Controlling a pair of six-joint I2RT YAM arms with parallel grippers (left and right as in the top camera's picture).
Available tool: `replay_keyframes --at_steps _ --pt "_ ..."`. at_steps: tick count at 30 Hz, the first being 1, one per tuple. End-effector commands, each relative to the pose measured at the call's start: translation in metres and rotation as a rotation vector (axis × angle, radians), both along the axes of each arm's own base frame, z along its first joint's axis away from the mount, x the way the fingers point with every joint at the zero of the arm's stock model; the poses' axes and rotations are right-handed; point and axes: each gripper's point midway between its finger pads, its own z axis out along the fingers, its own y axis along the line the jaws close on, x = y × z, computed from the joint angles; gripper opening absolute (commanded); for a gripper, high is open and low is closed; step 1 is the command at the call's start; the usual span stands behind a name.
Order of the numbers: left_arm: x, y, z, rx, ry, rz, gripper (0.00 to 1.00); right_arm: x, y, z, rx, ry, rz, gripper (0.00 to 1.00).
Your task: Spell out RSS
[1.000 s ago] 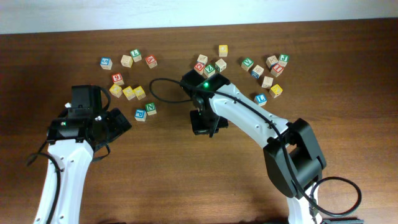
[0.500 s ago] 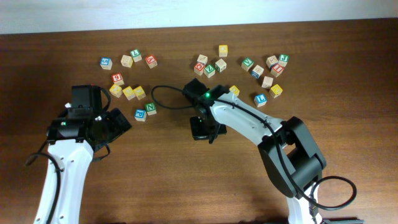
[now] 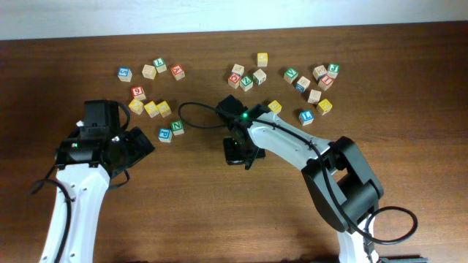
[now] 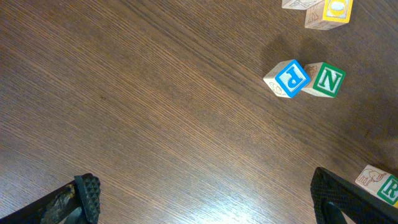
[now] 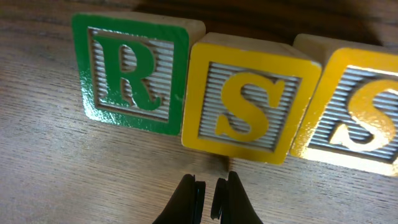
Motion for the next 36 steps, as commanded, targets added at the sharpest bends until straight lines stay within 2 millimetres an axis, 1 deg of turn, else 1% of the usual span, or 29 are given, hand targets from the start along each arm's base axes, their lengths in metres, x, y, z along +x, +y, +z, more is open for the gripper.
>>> replay_keyframes --at_steps 1,7,11,36 --pt "-0.003 0.004 -0.001 0.009 0.004 0.024 0.99 0.000 -0.003 -0.005 -0.018 -0.006 0.001 0.04" --pt "-0.003 0.004 -0.001 0.009 0.004 0.023 0.99 0.007 0.002 -0.004 0.001 -0.032 0.001 0.04" --pt "-0.003 0.004 -0.001 0.009 0.004 0.023 0.99 0.011 -0.004 -0.005 -0.033 -0.057 -0.004 0.04" --pt "-0.003 0.004 -0.001 0.009 0.004 0.024 0.99 0.018 0.000 -0.004 -0.016 -0.086 -0.005 0.04"
